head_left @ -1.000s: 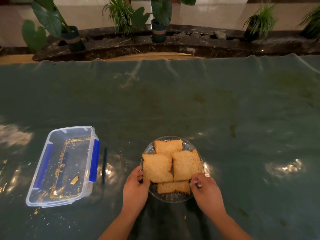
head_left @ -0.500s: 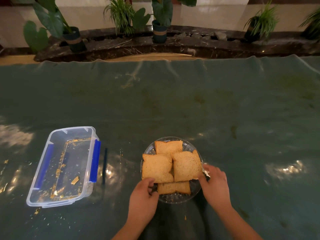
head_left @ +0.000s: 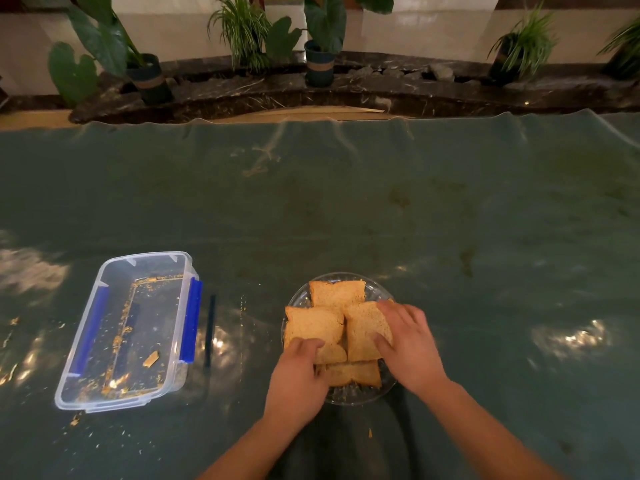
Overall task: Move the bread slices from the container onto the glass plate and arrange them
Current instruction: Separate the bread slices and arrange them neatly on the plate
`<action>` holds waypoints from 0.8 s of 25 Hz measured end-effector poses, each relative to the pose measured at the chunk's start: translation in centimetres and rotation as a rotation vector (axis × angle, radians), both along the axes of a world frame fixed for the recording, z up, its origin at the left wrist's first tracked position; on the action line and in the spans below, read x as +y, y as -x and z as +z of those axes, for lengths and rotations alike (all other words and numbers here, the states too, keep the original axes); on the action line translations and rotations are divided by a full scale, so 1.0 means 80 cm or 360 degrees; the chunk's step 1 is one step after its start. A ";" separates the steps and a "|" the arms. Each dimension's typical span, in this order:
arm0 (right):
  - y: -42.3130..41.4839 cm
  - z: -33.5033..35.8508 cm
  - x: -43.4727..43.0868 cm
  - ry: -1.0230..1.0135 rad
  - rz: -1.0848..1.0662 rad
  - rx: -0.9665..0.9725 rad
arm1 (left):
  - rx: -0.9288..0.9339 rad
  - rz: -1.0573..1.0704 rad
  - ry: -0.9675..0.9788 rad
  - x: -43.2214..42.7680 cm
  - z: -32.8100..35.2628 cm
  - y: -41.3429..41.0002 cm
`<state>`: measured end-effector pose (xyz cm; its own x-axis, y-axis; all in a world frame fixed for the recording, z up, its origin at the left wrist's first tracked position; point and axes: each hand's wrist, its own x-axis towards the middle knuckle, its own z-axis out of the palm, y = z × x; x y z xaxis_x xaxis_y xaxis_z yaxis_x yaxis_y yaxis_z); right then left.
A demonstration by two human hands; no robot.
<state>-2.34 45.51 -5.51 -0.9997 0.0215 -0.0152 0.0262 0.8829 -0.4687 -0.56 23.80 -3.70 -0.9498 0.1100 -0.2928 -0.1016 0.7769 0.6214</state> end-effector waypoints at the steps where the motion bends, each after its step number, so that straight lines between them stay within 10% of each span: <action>1: 0.013 0.001 -0.007 -0.0073 0.0131 -0.0060 | 0.0011 -0.0067 0.0026 0.002 0.002 0.004; 15: 0.035 0.001 -0.015 -0.0151 0.0255 -0.0239 | -0.0031 -0.0064 -0.0099 0.006 0.003 -0.008; 20: -0.013 0.017 0.010 0.0302 -0.0350 0.0079 | -0.0118 0.0183 -0.0126 -0.006 -0.002 -0.029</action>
